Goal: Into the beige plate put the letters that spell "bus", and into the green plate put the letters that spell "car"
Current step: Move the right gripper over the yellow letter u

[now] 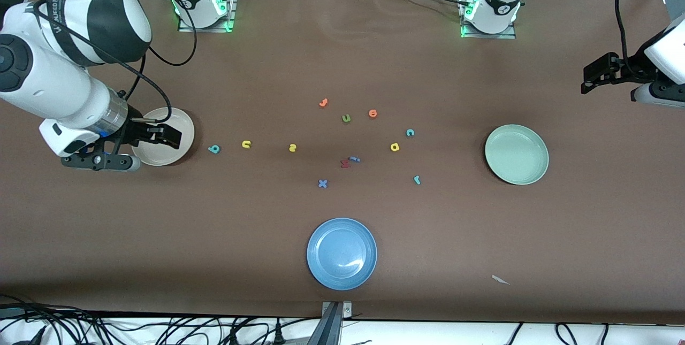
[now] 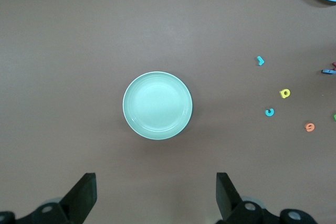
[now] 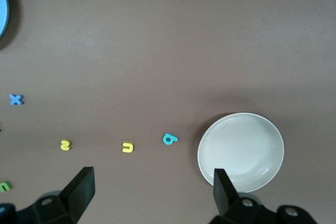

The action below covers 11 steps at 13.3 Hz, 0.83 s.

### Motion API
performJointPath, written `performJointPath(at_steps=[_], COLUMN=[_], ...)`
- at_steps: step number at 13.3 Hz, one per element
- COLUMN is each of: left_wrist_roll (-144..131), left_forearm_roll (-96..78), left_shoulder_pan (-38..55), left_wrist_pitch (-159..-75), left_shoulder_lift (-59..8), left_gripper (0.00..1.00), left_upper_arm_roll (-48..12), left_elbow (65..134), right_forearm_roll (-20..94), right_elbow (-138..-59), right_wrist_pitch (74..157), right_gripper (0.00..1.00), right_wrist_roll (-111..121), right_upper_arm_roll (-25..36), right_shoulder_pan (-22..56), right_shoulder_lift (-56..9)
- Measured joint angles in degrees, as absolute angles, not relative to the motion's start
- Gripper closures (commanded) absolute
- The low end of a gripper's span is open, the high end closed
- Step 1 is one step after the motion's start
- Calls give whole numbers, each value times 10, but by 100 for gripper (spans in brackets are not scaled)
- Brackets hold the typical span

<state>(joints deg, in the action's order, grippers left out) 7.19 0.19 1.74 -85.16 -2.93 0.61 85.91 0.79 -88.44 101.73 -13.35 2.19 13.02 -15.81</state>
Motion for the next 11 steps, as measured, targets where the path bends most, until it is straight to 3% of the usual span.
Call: performJointPath(at_steps=[8,11], left_wrist_roll=[72,72], left_forearm_roll=[2,2], left_shoulder_pan=[17,17], left_wrist_pitch=[-852,-852], left_shoulder_lift=[-30,-30], left_gripper=[0,0], left_upper_arm_roll=[6,6], left_elbow=[859,859], right_forearm_roll=[8,8], right_elbow=[-897,-957], right_wrist_pitch=[1022,1094], right_gripper=[1,1], right_wrist_roll=[-177,-184], right_upper_arm_roll=[20,19], right_shoulder_pan=[191,200], right_shoulder_lift=[-201,-214])
